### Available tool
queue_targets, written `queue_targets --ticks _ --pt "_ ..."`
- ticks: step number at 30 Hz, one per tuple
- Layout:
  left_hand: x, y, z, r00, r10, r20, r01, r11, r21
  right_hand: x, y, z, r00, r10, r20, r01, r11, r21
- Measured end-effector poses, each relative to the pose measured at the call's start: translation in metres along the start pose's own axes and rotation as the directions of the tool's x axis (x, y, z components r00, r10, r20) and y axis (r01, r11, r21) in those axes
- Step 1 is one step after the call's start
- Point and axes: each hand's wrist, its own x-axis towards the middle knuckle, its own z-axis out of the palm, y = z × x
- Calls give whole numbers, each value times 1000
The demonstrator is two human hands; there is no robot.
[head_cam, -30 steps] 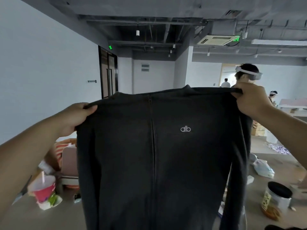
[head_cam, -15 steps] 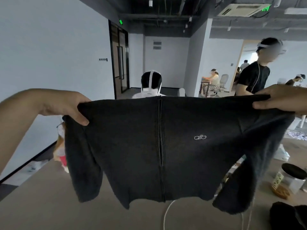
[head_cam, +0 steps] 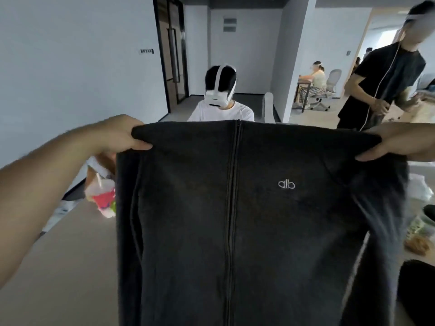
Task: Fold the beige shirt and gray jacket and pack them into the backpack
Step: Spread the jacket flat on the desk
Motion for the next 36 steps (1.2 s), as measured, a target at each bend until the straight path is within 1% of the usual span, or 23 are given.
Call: queue_targets --ticks 1,2,3,4,5,6,8,10,11,13,14,15,16,17,19,22,23,24,25,28,32,34,36 --pt "13 -2 29 987 10 -159 -6 1000 29 10 -8 33 994 18 -111 -20 1000 -20" --pt "23 -4 60 963 0 -271 3 1000 11 28 -3 56 961 1 -276 -33 993 -109" --pt "28 -7 93 949 -37 -312 26 999 -40 43 8 88 920 -10 -391 -61 983 -171" --pt "30 -10 127 954 -77 -288 57 995 -77 52 23 119 881 -8 -473 -98 975 -199" --pt "26 -13 161 970 -108 -220 91 992 -88 56 36 151 860 11 -510 -152 960 -234" --pt "21 -18 195 983 -127 -132 117 990 -81 54 49 183 862 42 -505 -198 945 -261" --pt "-2 -29 260 989 -138 59 142 987 -71 42 71 252 925 59 -376 -164 953 -255" --pt "-35 -43 311 950 -153 273 168 985 -32 19 94 317 978 88 -189 -144 941 -306" --pt "-53 -52 333 901 -185 392 194 981 17 4 106 347 984 122 -126 -159 924 -348" --pt "-91 -71 369 758 -284 587 259 957 128 -31 131 395 975 222 -1 -203 889 -412" --pt "-110 -81 384 689 -325 648 265 945 192 -48 144 414 955 290 54 -239 869 -434" --pt "-128 -88 395 644 -347 682 243 938 248 -68 154 431 922 370 116 -278 841 -464" --pt "-143 -95 404 637 -348 687 206 937 284 -88 164 444 896 415 159 -290 817 -498" --pt "-153 -100 409 658 -333 675 171 939 298 -107 172 454 889 424 171 -281 802 -528" --pt "-161 -106 412 731 -294 615 167 952 257 -132 183 462 885 437 163 -269 763 -587" --pt "-155 -111 404 852 -281 442 267 959 96 -144 183 461 876 463 138 -296 739 -606" --pt "-152 -114 401 880 -297 370 304 952 41 -142 183 459 875 468 123 -310 738 -599" --pt "-148 -118 397 891 -319 324 337 941 -1 -140 181 458 878 465 114 -315 739 -595" --pt "-144 -123 394 886 -341 313 366 930 -23 -139 179 457 879 466 104 -325 744 -584" --pt "-143 -138 385 838 -394 378 422 906 9 -143 170 462 866 496 61 -384 739 -553" --pt "-151 -165 367 783 -480 394 424 877 225 -141 144 466 830 557 -16 -440 638 -632" --pt "-152 -179 356 773 -532 346 469 846 253 -129 126 463 819 574 -7 -436 614 -658" --pt "-151 -189 343 771 -582 259 527 811 255 -112 110 464 840 543 17 -406 649 -643"
